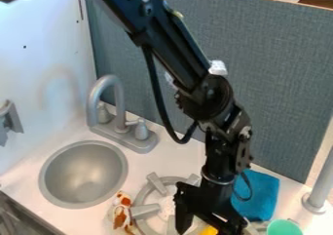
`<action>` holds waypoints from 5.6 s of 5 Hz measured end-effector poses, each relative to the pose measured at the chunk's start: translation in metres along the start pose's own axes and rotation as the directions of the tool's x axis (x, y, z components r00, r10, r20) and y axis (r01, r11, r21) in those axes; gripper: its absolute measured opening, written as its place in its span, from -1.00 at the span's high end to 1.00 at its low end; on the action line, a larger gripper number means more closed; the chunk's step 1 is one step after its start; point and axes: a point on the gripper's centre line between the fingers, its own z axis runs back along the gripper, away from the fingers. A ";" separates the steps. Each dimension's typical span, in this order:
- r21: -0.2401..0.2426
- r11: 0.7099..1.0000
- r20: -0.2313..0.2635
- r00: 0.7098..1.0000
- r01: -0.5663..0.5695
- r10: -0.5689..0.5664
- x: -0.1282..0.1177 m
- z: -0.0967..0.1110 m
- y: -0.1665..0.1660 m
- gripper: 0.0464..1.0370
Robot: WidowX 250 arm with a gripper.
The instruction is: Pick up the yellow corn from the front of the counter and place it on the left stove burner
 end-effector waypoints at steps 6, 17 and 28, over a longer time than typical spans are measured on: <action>0.075 0.997 -0.132 0.991 -0.021 0.031 0.015 -0.046 0.007 -0.93; 0.053 0.953 -0.185 0.935 -0.299 0.304 0.006 -0.023 0.084 -0.26; -0.008 0.924 -0.206 0.905 -0.382 0.372 0.016 -0.005 0.073 -0.93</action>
